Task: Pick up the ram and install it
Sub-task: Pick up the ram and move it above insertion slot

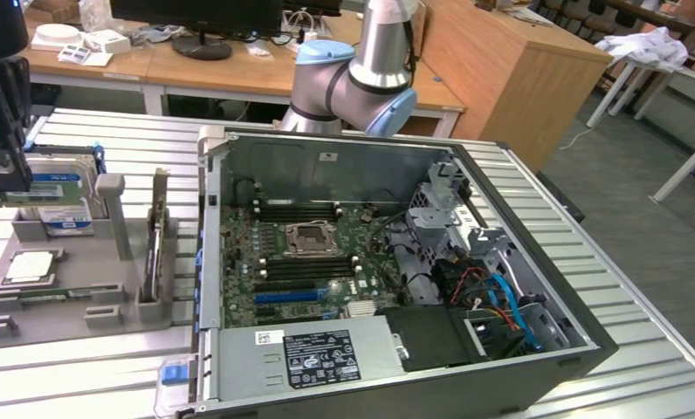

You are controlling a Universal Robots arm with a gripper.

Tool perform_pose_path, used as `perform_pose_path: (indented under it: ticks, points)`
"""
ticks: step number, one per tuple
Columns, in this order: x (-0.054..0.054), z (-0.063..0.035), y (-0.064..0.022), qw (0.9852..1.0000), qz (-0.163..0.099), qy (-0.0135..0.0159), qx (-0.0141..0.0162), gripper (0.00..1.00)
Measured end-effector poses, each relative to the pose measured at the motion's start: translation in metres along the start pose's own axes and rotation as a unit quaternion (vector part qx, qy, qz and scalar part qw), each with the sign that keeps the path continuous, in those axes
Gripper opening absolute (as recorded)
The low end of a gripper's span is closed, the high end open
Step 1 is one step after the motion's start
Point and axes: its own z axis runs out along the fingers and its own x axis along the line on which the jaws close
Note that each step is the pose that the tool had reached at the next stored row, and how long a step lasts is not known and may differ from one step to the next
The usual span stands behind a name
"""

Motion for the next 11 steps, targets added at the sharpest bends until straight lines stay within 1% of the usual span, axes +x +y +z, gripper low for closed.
perform_pose_path:
  ticks: [11]
  points:
    - [0.001, -0.0004, -0.0164, 1.0000, 0.000, -0.0001, 0.0000, 0.12]
